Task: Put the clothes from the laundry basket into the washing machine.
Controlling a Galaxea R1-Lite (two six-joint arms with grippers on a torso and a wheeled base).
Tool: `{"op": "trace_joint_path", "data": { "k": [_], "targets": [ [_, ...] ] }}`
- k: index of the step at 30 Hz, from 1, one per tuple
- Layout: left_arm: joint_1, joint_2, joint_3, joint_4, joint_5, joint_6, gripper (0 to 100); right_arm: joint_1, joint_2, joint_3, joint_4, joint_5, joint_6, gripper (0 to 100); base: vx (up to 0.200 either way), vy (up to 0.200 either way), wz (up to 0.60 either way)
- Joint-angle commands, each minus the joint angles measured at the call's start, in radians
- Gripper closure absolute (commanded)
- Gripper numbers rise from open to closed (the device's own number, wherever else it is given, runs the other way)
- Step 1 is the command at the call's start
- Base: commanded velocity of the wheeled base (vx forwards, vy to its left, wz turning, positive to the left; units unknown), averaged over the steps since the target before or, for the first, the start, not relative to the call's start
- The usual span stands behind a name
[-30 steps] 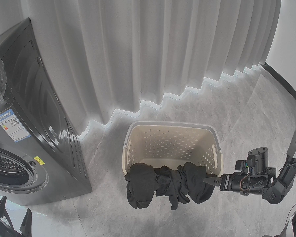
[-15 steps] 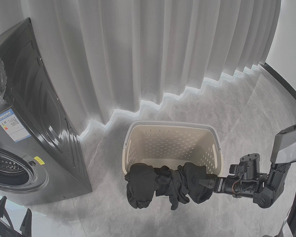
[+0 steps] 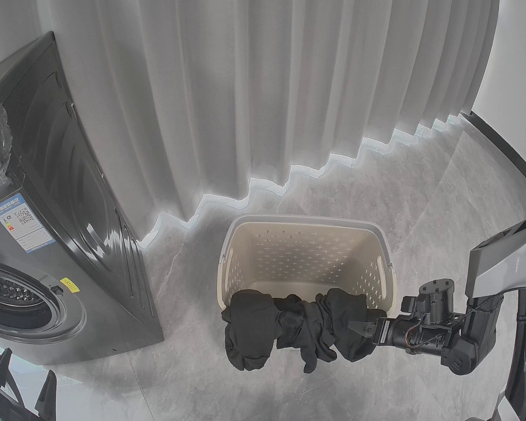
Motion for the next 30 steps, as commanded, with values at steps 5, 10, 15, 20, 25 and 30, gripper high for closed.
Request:
{"op": "trace_joint_path", "data": {
  "k": [5, 10, 15, 20, 25, 30],
  "targets": [
    [0.000, -0.013, 0.018, 0.000, 0.000, 0.000, 0, 0.009, 0.015, -0.002, -0.003, 0.001, 0.006, 100, 0.000, 0.000, 0.00],
    [0.000, -0.013, 0.018, 0.000, 0.000, 0.000, 0, 0.012, 0.026, -0.001, -0.006, 0.001, 0.007, 100, 0.000, 0.000, 0.00],
    [0.001, -0.013, 0.018, 0.000, 0.000, 0.000, 0, 0.020, 0.023, 0.002, -0.006, 0.001, 0.009, 100, 0.000, 0.000, 0.00],
    [0.000, -0.013, 0.018, 0.000, 0.000, 0.000, 0, 0.044, -0.012, 0.041, -0.033, 0.001, 0.011, 100, 0.000, 0.000, 0.00],
    [0.001, -0.013, 0.018, 0.000, 0.000, 0.000, 0, 0.067, -0.054, 0.116, -0.141, -0.001, 0.007, 100, 0.000, 0.000, 0.00],
    [0.000, -0.013, 0.018, 0.000, 0.000, 0.000, 0, 0.084, -0.164, 0.200, -0.185, -0.010, 0.014, 100, 0.000, 0.000, 0.00]
  ]
}}
